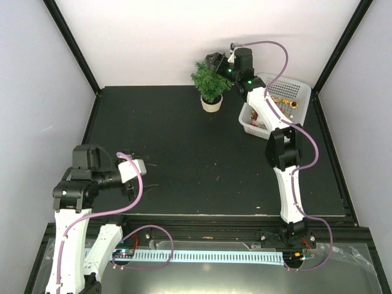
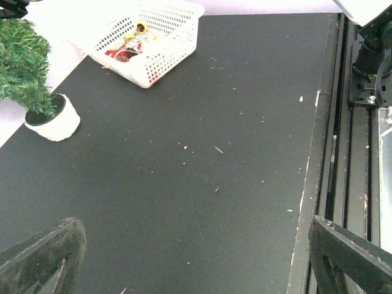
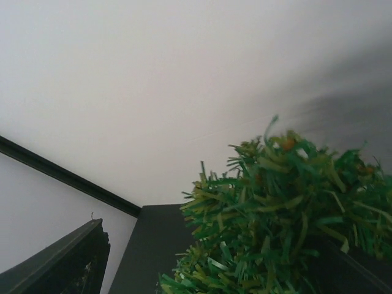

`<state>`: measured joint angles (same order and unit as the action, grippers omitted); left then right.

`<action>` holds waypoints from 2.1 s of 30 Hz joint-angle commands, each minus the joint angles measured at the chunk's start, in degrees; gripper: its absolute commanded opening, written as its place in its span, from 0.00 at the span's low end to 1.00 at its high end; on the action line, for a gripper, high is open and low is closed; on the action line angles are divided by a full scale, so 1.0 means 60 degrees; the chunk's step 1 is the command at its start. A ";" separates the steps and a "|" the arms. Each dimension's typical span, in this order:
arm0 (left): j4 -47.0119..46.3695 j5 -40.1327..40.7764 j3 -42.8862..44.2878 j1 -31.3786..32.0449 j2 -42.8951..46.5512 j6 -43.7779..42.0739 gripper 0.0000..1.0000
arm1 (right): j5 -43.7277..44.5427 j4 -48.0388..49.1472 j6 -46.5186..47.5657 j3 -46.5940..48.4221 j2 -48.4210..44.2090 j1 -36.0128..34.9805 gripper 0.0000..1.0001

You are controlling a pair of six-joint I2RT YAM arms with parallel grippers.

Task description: Decorate the small christmas tree

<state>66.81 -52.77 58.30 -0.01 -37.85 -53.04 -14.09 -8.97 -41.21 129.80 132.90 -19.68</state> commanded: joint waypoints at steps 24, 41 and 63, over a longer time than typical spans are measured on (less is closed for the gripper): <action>0.0548 0.0241 0.0438 -0.0019 0.0535 0.0758 0.99 | -0.1221 0.1048 -0.1428 0.0053 0.0811 0.0369 0.01; -0.0366 0.0318 -0.0165 -0.0018 0.1178 0.1762 0.99 | -0.0254 -0.1183 0.2815 -0.2221 -0.1867 -0.0222 0.01; -0.1742 0.0288 -0.1190 -0.0017 0.2692 0.3335 0.99 | 0.2057 -0.0495 0.3952 -0.6824 -0.6004 -0.2124 0.01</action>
<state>59.05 -51.29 52.14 -0.01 -22.44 -35.77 -3.99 -14.81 -15.84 90.61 103.09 -29.65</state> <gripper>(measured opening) 0.990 0.041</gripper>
